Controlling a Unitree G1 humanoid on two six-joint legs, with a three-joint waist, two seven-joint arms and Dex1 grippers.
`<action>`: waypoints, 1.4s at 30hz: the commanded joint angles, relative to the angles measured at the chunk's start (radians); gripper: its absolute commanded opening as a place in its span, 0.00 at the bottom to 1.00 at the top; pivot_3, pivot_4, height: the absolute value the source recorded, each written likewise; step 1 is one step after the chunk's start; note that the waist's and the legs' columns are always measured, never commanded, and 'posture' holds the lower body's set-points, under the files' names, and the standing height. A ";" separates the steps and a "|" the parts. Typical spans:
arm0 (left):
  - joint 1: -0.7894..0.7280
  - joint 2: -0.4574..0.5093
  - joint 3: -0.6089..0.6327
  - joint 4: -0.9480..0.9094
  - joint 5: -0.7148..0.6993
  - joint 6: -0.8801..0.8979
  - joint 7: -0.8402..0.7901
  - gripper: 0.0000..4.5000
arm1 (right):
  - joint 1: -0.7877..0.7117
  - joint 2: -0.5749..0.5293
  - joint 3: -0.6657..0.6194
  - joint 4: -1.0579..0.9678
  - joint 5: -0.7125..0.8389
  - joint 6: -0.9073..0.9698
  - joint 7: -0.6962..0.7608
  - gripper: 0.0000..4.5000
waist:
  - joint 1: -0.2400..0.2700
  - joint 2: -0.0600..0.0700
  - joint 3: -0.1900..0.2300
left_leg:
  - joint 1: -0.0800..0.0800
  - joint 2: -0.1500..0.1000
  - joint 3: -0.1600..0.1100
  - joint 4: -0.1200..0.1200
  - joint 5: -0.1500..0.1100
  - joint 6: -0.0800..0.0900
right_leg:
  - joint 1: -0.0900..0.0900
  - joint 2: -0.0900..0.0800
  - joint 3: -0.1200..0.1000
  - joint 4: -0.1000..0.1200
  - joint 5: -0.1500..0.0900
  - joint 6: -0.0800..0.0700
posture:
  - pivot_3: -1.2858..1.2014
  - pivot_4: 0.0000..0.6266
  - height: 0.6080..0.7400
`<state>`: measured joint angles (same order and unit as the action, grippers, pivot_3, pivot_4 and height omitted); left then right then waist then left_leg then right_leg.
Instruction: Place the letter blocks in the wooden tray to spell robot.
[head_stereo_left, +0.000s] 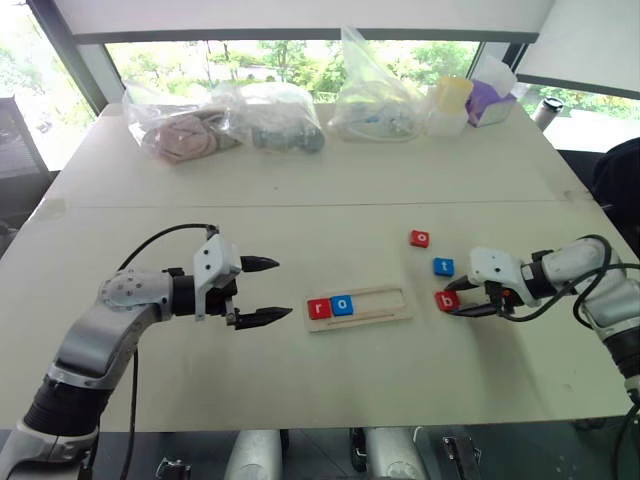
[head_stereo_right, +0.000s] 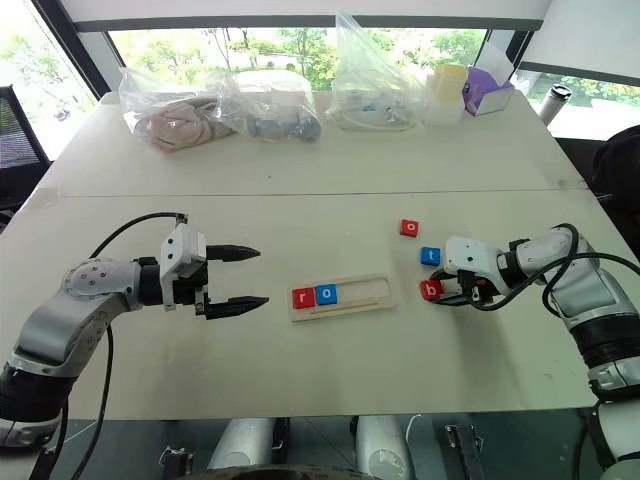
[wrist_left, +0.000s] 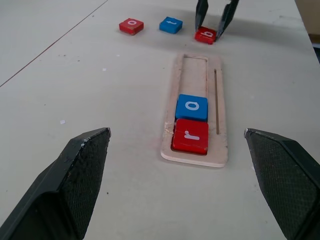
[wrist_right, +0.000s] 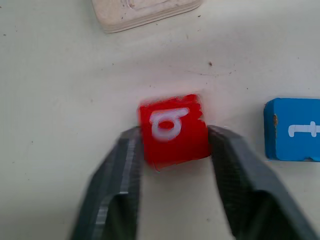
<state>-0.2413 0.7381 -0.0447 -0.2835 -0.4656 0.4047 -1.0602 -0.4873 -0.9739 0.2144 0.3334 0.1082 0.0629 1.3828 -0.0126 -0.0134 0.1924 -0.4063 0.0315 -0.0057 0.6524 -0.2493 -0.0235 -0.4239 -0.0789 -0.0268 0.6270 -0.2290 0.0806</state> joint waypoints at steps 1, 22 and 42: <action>-0.008 0.004 0.022 -0.023 -0.003 -0.009 0.003 1.00 | -0.011 0.011 -0.030 -0.067 0.012 0.035 -0.011 0.25 | -0.001 0.000 0.000 | 0.000 0.000 0.000 0.000 0.000 0.000 | 0.000 0.000 0.000 0.001 0.000 0.000 | 0.52 0.24 1.00; 0.047 0.035 0.000 -0.076 0.029 -0.050 -0.037 1.00 | -0.198 0.210 0.169 -0.268 -0.052 0.200 0.053 0.25 | 0.001 0.001 0.000 | -0.001 0.000 0.000 0.000 0.000 -0.001 | -0.003 0.000 0.001 0.003 0.000 0.000 | 0.52 0.24 1.00; 0.038 0.031 0.001 -0.129 0.006 0.002 0.012 1.00 | -0.200 0.285 0.186 -0.259 -0.088 0.186 0.013 0.25 | 0.001 0.001 0.000 | -0.001 0.000 -0.001 -0.001 0.001 -0.001 | -0.003 0.001 0.001 0.004 0.000 0.001 | 0.52 0.24 1.00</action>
<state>-0.2012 0.7721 -0.0588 -0.3708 -0.4465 0.4067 -1.0540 -0.6704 -0.6948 0.4159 0.0856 0.0158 0.2627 1.3983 -0.0118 -0.0129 0.1927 -0.4069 0.0315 -0.0063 0.6518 -0.2488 -0.0241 -0.4268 -0.0781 -0.0262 0.6308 -0.2287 0.0818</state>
